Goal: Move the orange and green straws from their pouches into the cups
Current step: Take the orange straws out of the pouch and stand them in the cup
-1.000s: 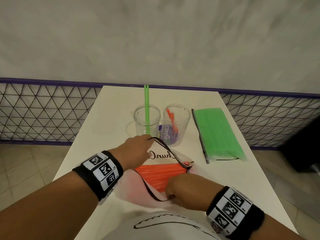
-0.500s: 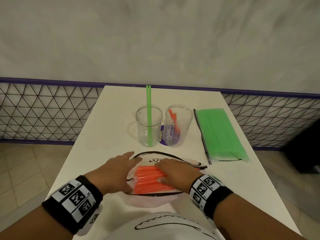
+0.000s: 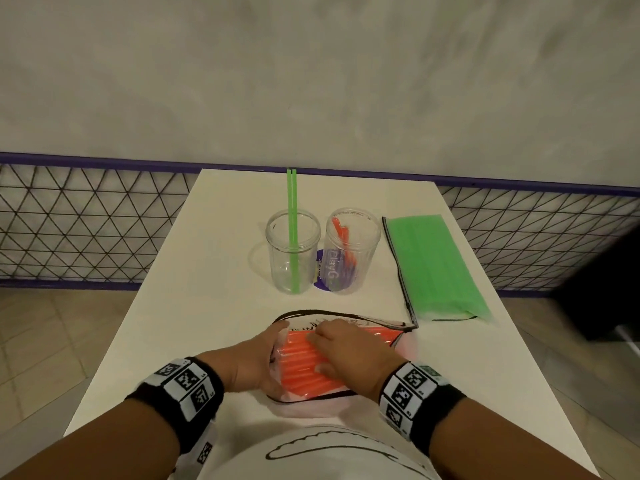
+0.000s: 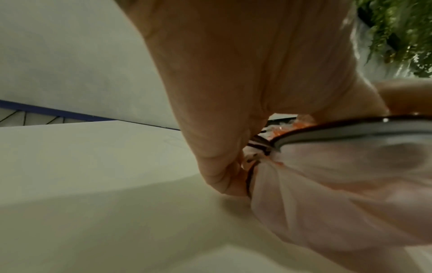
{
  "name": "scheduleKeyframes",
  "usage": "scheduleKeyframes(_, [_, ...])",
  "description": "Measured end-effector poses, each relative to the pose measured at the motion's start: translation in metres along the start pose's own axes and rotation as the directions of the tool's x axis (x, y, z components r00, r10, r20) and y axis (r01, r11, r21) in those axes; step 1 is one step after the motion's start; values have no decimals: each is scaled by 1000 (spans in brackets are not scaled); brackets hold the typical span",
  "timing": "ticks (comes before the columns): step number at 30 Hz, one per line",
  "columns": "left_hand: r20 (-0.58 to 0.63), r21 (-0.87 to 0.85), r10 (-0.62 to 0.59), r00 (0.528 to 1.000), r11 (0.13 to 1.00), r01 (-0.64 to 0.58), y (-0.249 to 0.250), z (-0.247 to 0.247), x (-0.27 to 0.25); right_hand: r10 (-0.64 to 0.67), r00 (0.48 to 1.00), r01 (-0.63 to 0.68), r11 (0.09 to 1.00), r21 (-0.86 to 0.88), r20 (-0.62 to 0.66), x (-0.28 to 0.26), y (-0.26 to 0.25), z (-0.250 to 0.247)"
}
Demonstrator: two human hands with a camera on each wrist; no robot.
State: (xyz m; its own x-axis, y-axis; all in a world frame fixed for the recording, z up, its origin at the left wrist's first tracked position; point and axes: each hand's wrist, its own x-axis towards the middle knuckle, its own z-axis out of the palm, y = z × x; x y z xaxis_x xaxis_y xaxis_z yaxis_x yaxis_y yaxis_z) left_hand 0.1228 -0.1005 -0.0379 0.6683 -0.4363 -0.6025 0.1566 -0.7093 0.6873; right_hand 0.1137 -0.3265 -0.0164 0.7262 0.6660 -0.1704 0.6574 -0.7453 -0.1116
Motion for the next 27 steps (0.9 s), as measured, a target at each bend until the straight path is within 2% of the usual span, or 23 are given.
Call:
scheduleKeyframes(2, [-4, 39, -10, 1000, 999, 10, 2, -1, 4, -9, 1000, 10, 997, -71, 21, 0, -5, 2])
scheduleKeyframes(4, [-4, 55, 5, 1000, 998, -5, 3, -3, 8, -3, 1000, 4, 999, -51, 21, -1, -9, -1])
scheduleKeyframes(8, [-5, 106, 98, 995, 990, -97, 0, -9, 12, 63, 996, -57, 995, 82, -70, -8, -5, -6])
scheduleKeyframes(12, [-16, 130, 144, 990, 982, -140, -2, -11, 15, 12, 978, 9, 995, 98, -207, -10, 0, -3])
scheduleKeyframes(16, [-43, 160, 168, 985, 974, -160, 1, -12, 19, 57, 988, -35, 987, 157, -143, -13, -2, -11])
scheduleKeyframes(19, [-52, 179, 182, 982, 969, -170, 10, -14, 20, 49, 981, -13, 982, 191, -186, -12, -1, -12])
scheduleKeyframes(23, [-92, 124, 115, 989, 987, -103, 11, -24, 20, 78, 970, -9, 958, 287, -229, -6, 3, -13])
scheduleKeyframes(27, [-156, -94, 86, 984, 990, -101, 19, -27, 13, 117, 975, -64, 962, 267, -191, -4, 5, -14])
